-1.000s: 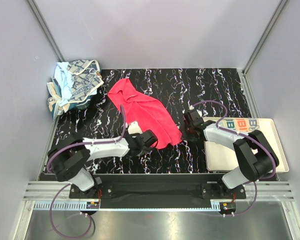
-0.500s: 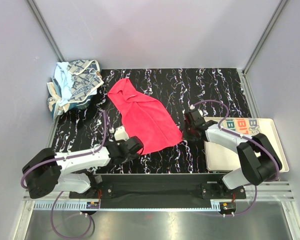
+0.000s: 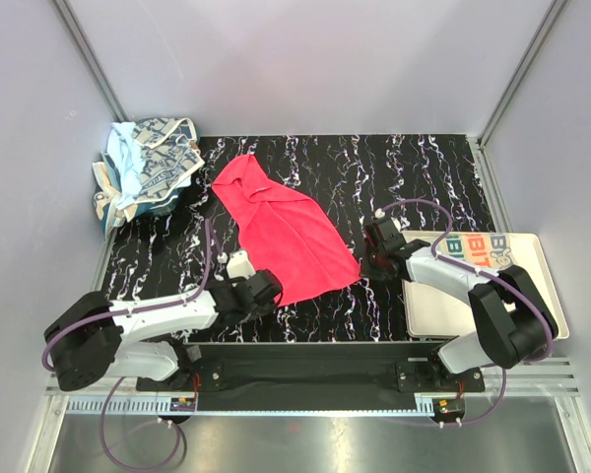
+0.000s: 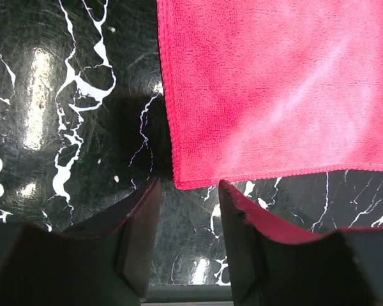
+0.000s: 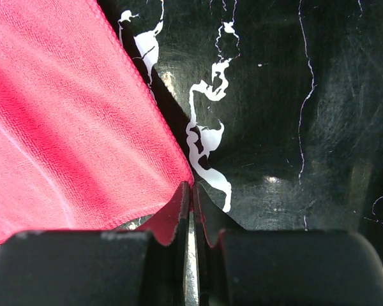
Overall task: Fold and stack the towels
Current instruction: Flatten out the crumpled towel
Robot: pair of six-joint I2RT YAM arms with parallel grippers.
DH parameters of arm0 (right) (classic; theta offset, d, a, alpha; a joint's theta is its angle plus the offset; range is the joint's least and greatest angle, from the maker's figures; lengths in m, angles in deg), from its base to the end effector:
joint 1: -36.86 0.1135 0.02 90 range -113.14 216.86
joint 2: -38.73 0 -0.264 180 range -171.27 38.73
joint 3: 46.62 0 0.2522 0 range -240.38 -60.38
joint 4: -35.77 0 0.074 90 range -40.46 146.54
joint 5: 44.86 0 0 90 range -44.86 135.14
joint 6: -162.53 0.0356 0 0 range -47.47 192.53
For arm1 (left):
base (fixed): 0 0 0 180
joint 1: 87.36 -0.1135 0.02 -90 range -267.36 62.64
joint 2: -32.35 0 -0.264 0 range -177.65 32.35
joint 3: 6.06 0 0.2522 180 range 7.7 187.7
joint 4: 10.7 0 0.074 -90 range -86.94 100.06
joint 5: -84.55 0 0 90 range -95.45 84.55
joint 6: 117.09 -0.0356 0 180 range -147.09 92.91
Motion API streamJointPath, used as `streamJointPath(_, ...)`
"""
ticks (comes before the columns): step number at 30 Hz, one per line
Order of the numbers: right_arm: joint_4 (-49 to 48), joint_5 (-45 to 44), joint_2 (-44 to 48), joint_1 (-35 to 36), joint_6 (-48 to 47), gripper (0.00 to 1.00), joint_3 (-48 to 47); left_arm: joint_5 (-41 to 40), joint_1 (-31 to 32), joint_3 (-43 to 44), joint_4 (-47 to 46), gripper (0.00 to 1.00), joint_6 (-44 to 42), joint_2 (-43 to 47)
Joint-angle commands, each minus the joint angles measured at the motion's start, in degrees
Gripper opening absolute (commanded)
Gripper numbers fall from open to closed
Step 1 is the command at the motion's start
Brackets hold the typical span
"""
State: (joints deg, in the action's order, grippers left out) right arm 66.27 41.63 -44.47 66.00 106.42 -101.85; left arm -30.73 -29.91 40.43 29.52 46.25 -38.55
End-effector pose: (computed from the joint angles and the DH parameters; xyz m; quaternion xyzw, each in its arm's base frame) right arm 0.2358 0.1290 0.1640 0.0482 0.9608 0.1168 0.2469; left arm 0.1251 -0.1678 0.1628 -0.1792 0.9362 -0.1059 0.2833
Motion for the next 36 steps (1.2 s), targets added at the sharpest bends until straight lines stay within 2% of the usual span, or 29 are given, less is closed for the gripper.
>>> streamJointPath(1, -0.6, -0.6, 1.1, 0.6, -0.5, 0.09, 0.2, -0.7, 0.3, -0.2, -0.4, 0.48, 0.7, -0.8)
streamJointPath(5, -0.7, -0.9, 0.6, 0.6, -0.8, 0.09, 0.3, -0.2, 0.3, -0.1, -1.6, 0.52, 0.9, -3.2)
streamJointPath(10, -0.6, -1.1, 0.9, 0.6, -0.8, 0.09, 0.3, 0.1, 0.3, 0.6, -5.3, 0.51, 0.6, -7.4)
streamJointPath(17, 0.9, -2.1, 3.0, 0.6, -1.3, 0.09, 0.3, 0.8, 0.3, -0.2, -5.4, 0.19, 1.9, -10.9)
streamJointPath(18, 0.8, -2.0, 3.0, 0.6, -1.3, 0.09, 0.3, 0.9, 0.3, -0.4, -5.5, 0.09, 1.9, -10.5)
streamJointPath(19, 0.9, -2.2, 3.0, 0.6, -1.3, 0.09, 0.3, 0.8, 0.3, -0.5, -5.5, 0.03, 1.7, -10.1)
streamJointPath(20, 0.8, -2.1, 3.2, 0.6, -1.4, 0.09, 0.3, 0.4, 0.3, -0.5, -5.1, 0.0, 1.6, -9.5)
streamJointPath(23, 1.7, -1.5, 4.3, 0.6, -2.0, 0.08, -0.6, -1.5, 0.3, 1.3, -1.5, 0.0, 0.1, -6.2)
streamJointPath(27, 4.8, -0.3, 8.0, 0.6, -3.7, 0.02, -4.7, -3.9, 0.3, 7.1, 3.5, 0.0, -7.7, -0.1)
streamJointPath(30, 8.7, 0.2, 12.3, 0.6, -5.8, 0.0, -10.6, -7.8, 0.3, 15.9, 12.5, 0.0, -14.3, 3.7)
streamJointPath(36, 12.7, 3.3, 20.0, 0.6, -9.3, 0.0, -26.9, -13.7, 0.3, 36.3, 20.3, 0.0, -26.4, 9.7)
